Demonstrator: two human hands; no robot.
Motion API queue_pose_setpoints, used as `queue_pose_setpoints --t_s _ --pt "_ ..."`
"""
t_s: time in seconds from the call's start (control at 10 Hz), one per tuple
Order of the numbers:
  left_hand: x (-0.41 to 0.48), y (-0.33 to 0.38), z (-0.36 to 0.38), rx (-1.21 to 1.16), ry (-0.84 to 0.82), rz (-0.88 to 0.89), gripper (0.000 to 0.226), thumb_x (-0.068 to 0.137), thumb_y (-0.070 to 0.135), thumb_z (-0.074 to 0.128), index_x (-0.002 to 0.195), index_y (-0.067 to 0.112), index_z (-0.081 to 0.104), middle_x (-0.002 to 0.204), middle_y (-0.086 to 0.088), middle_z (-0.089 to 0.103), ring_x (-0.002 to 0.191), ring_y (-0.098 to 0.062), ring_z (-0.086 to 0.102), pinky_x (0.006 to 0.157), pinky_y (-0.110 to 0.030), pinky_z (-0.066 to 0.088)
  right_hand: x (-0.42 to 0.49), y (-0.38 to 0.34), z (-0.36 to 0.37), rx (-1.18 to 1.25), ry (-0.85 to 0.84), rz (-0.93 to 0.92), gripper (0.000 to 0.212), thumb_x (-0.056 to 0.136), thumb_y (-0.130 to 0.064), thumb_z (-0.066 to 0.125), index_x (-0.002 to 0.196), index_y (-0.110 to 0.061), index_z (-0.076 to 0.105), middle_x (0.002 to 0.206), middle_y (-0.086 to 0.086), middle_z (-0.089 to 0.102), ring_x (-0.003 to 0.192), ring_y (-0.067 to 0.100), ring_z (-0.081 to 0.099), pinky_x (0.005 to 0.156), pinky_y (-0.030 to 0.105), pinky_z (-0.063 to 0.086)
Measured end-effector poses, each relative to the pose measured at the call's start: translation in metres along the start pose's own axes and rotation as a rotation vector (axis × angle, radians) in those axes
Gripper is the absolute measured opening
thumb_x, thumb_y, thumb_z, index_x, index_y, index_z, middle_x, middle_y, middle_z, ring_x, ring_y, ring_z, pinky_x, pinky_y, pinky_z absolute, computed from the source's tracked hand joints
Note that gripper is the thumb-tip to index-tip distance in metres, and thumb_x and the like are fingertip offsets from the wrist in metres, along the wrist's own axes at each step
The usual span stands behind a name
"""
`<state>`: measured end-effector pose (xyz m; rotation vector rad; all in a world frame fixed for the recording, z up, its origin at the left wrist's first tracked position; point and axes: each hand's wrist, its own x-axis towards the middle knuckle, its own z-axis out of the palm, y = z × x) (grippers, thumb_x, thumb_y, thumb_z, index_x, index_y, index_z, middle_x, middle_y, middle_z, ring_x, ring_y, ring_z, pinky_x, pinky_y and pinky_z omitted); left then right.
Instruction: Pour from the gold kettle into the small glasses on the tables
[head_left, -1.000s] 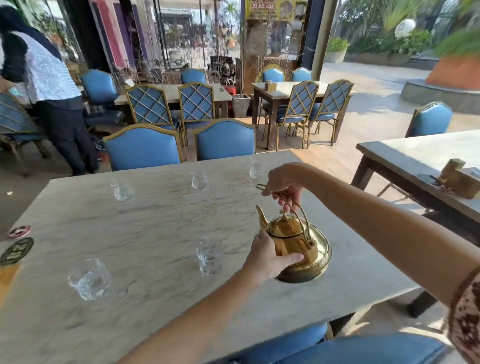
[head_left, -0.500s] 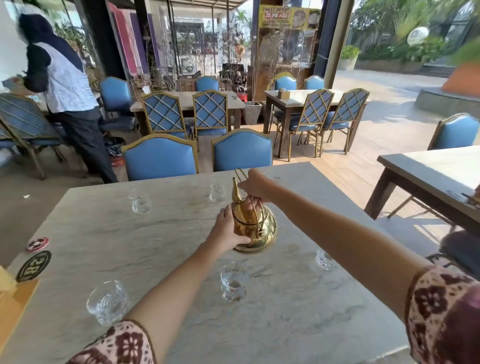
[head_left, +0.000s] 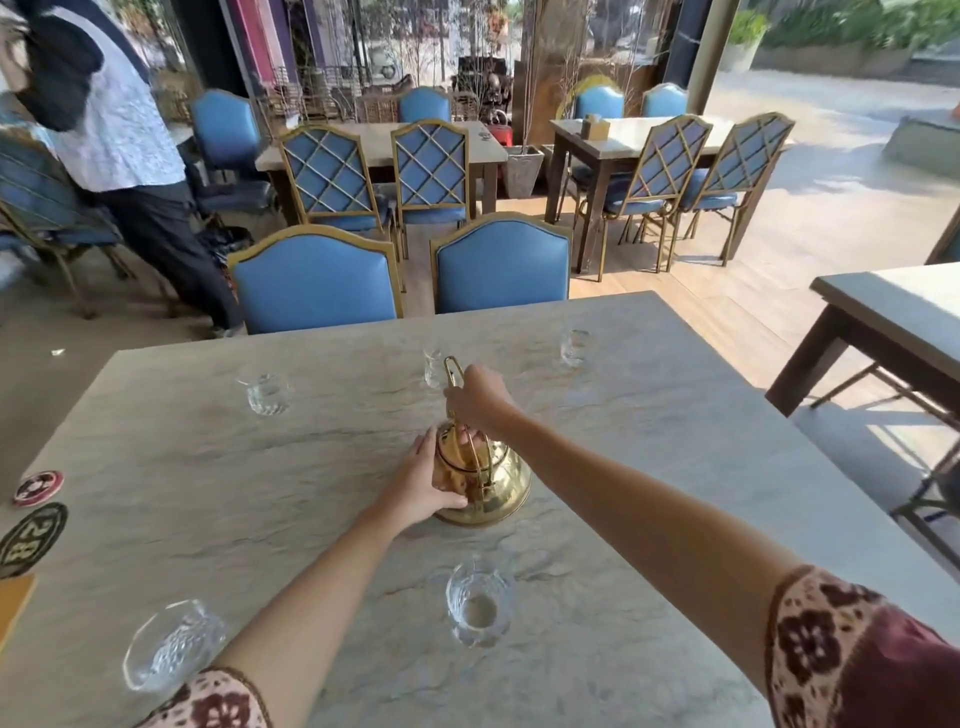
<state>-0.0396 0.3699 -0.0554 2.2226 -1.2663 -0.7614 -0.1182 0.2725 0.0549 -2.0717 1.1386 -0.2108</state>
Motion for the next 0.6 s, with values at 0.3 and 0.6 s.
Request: queue_pose_setpoints --t_s 0.3,0.6 --pt "0.012 -0.014 -0.007 0.017 -0.118 -0.022 0.124 0.083 0.028 0.084 0.168 0.015 -0.006 0.178 -0.008 0.0 0.165 -0.027 0.008 0.133 -0.048 0.016 0.005 0.001 0.014 0.126 -0.009 0.086 0.04 0.101 -0.028 0.042 0.112 0.008 0.054 0.077 0.011 0.057 0.055 0.018 0.057 0.049 0.025 0.051" --pt "-0.012 0.034 -0.038 0.132 0.063 -0.006 0.022 0.092 0.01 0.067 0.111 0.001 0.063 0.108 -0.011 0.07 0.099 -0.026 0.064 0.072 -0.031 0.048 -0.067 0.036 -0.007 -0.263 -0.182 -0.015 0.047 0.098 -0.017 0.05 0.14 -0.002 0.037 0.137 0.019 0.05 0.119 0.03 0.052 0.096 0.035 0.044"
